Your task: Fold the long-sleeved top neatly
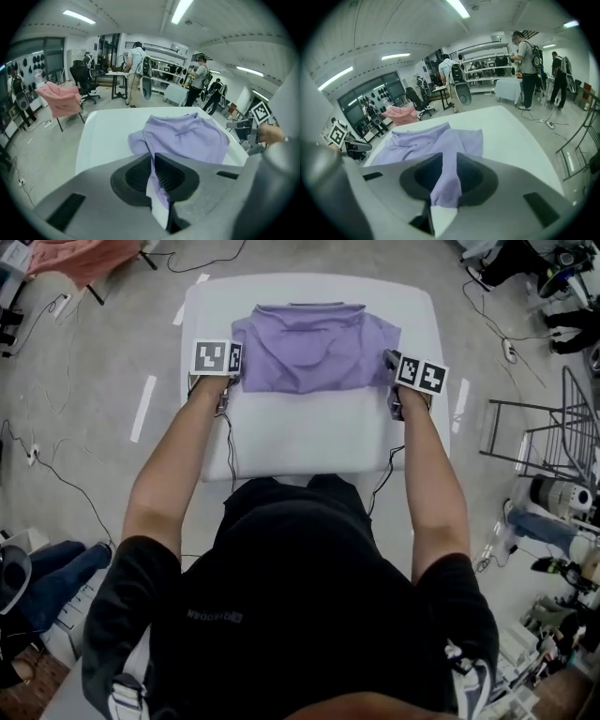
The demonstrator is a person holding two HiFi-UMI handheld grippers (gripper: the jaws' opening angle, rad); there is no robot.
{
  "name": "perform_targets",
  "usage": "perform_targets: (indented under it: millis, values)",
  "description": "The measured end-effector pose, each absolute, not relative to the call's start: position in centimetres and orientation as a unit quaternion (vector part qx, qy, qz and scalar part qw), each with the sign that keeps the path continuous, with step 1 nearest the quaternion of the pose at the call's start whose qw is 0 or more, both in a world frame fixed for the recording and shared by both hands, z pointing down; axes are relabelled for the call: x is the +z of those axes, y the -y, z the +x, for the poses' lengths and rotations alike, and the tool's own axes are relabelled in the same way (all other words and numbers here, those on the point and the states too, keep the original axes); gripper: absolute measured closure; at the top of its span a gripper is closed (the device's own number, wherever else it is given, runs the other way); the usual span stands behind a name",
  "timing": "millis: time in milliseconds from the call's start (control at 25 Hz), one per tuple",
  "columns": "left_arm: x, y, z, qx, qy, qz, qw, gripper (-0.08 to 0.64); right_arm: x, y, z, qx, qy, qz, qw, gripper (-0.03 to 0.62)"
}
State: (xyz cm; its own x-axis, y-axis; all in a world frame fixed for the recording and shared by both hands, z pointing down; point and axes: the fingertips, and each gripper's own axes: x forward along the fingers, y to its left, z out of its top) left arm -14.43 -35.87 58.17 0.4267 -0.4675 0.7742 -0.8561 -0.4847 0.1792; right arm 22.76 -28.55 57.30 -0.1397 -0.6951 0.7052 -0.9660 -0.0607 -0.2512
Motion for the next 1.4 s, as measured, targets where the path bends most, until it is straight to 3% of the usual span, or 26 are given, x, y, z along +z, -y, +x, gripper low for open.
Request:
perform_targets:
  millis: [280, 600, 760, 800, 880, 960, 1120, 1400]
  values:
    - [56.8, 31.3, -14.9, 0.301, 0.443, 0.797, 0.277, 0.549, 60.2, 30.7, 26.0, 0.367, 0.661, 0.618, 0.217, 0.325]
    - [56.6, 24.3, -15.7, 0.282, 0.488, 0.766, 0.309, 0.549, 64.7, 33.7, 28.0, 0.446, 0.634, 0.600, 0.195, 0.250]
    - [57.2, 21.8, -17.5, 0.276, 0.508, 0.746, 0.329, 0.549, 65.5, 34.9, 26.3, 0.406, 0.634, 0.601, 0.268, 0.284]
    - [57.3, 21.4, -17.5, 0.274, 0.512, 0.743, 0.333, 0.549, 65.6, 34.9, 26.0, 0.395, 0.636, 0.597, 0.291, 0.323]
    - [57.5, 20.6, -17.6, 0.273, 0.515, 0.739, 0.338, 0.549, 65.7, 34.9, 25.4, 0.380, 0.646, 0.583, 0.314, 0.462]
    - [57.5, 20.2, -17.9, 0.274, 0.518, 0.737, 0.337, 0.549, 65.8, 35.0, 24.8, 0.389, 0.661, 0.569, 0.298, 0.514]
    - [57.0, 20.0, -17.7, 0.276, 0.516, 0.740, 0.330, 0.549, 65.0, 34.8, 25.6, 0.439, 0.678, 0.543, 0.229, 0.538]
    - [57.4, 20.6, -18.0, 0.280, 0.496, 0.754, 0.325, 0.549, 60.9, 34.1, 28.3, 0.390, 0.686, 0.564, 0.243, 0.541]
